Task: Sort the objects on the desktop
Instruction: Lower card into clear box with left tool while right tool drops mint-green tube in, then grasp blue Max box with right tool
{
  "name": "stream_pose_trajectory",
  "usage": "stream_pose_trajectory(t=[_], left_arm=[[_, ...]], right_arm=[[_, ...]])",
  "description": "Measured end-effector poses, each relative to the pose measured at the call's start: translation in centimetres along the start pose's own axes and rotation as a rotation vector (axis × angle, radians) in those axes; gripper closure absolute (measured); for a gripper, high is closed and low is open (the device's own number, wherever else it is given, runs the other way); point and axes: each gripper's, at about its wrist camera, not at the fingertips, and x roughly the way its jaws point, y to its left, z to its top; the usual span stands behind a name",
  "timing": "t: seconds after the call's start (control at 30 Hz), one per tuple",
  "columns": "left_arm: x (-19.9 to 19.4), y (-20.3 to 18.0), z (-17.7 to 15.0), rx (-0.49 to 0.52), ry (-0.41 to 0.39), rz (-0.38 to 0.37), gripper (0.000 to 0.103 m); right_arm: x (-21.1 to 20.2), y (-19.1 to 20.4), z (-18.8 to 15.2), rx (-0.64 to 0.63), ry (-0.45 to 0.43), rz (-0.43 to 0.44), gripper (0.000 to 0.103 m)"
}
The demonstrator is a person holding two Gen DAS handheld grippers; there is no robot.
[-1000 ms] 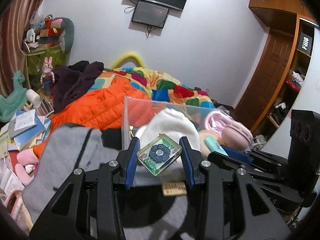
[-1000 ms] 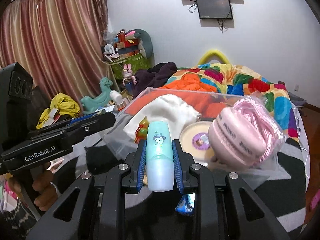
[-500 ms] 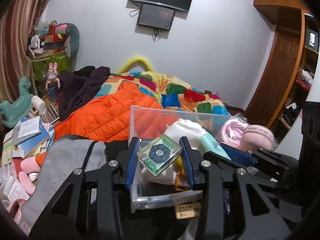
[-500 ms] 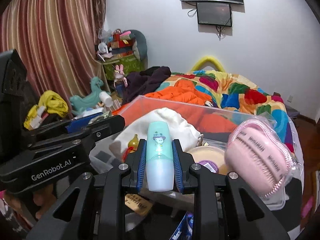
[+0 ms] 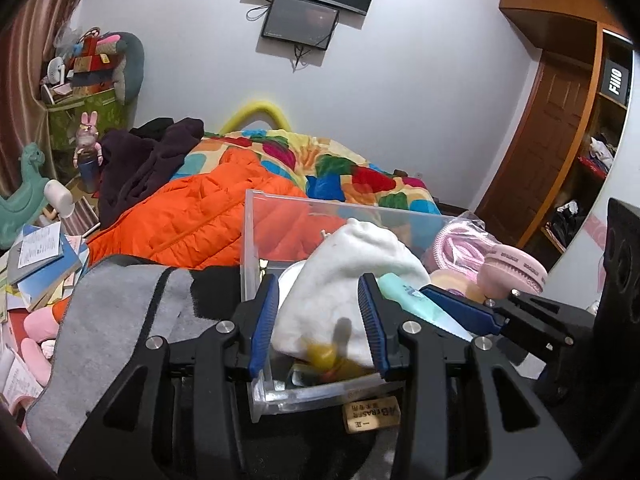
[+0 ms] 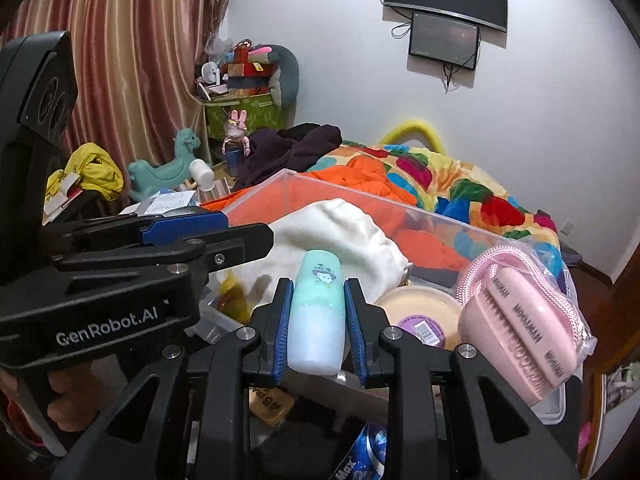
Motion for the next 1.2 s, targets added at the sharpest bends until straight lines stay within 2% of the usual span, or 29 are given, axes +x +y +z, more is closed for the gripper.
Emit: stream_pose_trajectory(t=[0.27,0.53,0.67,0.77,0.97,1.0,1.2], left_arm=[[-1.4,0.1,-1.1,0.007,-0.031,-0.034,0.060],[-2.4,-0.7,-2.3,0.041,-0.061,-0.017,0.059],[-2.9,-0.9,-2.6,0.049,-0.073,-0.032,0.053],[-3.4,-1.2,-3.0,0.060,-0.084,-0.030,0.052],[-5.0,-1.9,-4.3,0.098,-0.111,-0.046,0.044],[-5.2,-2.0,-4.5,0.105,-0.105,-0.052,0.040],[-4.5,-2.9,-5.1,0.137,-0.032,-0.020,0.040]], right_arm=[[-2.5,0.7,-0.6,-0.018,-0.023,0.010,0.074],[-4.4,0.3,-2.3,0.019,-0.001,0.013,0.074],[-5.5,-0.4,-3.5,0.067,0.007,0.004,0.071],[-6.1,-0.9,-4.4,0.101,0.014,-0.015,0.067],[-6.4,-1.9,-6.3,0.156,0.044,-0.037,0.067],[-6.4,-2.0,-6.6,0.165,0.050,-0.037,0.067],[-5.5,-2.8,-8.0,0.207,0.090,-0.065,0.066]])
